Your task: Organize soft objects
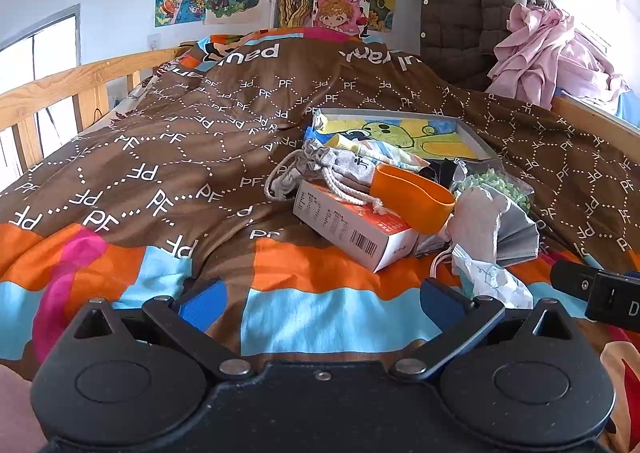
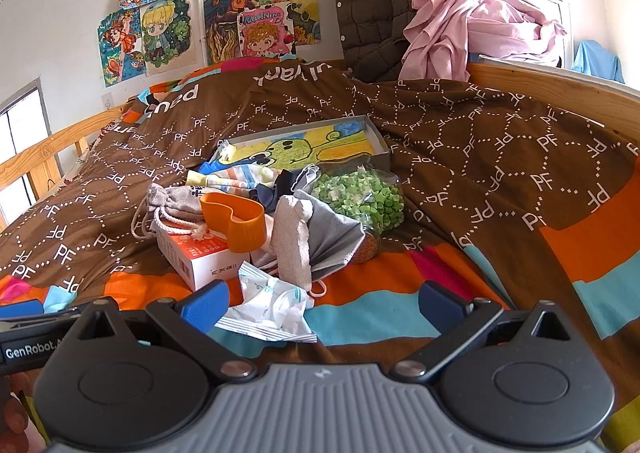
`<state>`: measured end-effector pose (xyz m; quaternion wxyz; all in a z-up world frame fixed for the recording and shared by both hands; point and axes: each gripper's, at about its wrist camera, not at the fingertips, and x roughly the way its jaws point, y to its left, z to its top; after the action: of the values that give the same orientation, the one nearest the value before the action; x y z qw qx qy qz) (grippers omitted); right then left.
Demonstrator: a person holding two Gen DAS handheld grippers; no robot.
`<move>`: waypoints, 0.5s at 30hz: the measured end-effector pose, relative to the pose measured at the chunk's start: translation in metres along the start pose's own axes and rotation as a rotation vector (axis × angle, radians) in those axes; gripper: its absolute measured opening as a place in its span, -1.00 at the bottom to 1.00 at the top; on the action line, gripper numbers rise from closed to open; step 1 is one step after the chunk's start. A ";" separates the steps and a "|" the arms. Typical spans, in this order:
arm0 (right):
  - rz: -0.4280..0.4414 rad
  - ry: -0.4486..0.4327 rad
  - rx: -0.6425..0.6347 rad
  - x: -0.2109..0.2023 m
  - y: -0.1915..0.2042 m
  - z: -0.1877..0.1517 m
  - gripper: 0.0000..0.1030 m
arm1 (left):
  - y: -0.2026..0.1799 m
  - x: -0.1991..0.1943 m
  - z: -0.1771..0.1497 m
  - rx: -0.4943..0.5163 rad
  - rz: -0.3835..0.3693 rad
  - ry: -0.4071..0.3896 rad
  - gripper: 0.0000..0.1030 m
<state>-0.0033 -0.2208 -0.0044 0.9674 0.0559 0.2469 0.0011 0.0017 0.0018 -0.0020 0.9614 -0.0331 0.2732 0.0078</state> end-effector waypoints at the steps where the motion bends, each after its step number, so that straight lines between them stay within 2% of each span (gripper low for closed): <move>1: 0.000 0.000 0.000 0.000 0.000 0.000 1.00 | 0.001 0.000 0.000 -0.001 0.000 0.001 0.99; 9: 0.003 0.000 0.003 -0.002 0.000 0.000 1.00 | 0.004 0.004 -0.001 -0.022 -0.012 0.021 0.99; 15: 0.032 0.027 0.047 0.003 -0.006 0.003 1.00 | 0.014 0.008 0.000 -0.116 -0.039 0.077 0.99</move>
<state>0.0007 -0.2273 -0.0041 0.9622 0.0826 0.2592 0.0118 0.0080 0.0158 -0.0072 0.9465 -0.0942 0.3085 0.0038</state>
